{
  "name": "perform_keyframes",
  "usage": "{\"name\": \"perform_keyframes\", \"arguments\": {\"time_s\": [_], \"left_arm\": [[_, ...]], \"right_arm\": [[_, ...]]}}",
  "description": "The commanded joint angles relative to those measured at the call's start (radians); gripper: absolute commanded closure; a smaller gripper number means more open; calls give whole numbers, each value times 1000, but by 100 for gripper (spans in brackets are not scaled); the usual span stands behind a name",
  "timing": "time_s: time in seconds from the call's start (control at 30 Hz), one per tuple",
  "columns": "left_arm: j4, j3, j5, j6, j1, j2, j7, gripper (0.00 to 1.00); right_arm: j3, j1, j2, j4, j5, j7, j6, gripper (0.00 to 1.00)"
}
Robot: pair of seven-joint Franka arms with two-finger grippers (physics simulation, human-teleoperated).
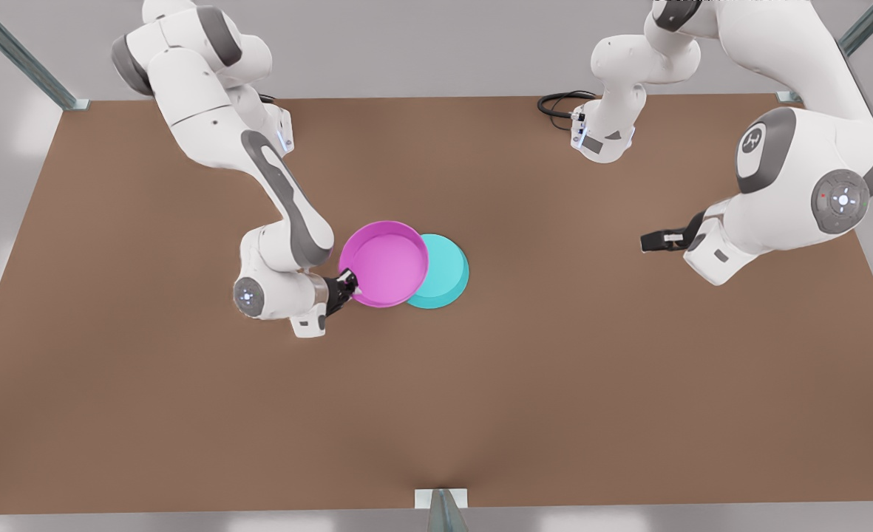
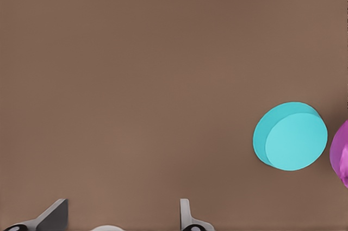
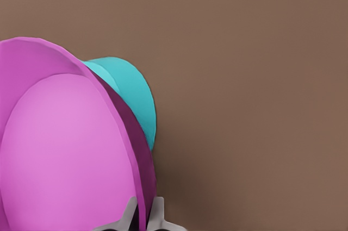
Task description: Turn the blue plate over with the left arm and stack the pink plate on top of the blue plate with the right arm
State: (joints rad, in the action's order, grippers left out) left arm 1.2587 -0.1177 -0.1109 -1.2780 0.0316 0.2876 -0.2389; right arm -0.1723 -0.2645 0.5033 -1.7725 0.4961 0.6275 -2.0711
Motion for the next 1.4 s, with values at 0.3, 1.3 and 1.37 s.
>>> {"name": "perform_keyframes", "arguments": {"time_s": [0.3,1.3,1.37], "left_arm": [[-15,0,4,-3,-1,19,9,0],[-15,0,0,5,1,16,27,0],[-16,0,-15,8,-1,15,24,0]], "right_arm": [[4,-225,4,-130,55,-841,-428,79],[54,48,-180,-118,-59,-720,23,0],[91,134,-120,105,-203,-703,356,0]]}}
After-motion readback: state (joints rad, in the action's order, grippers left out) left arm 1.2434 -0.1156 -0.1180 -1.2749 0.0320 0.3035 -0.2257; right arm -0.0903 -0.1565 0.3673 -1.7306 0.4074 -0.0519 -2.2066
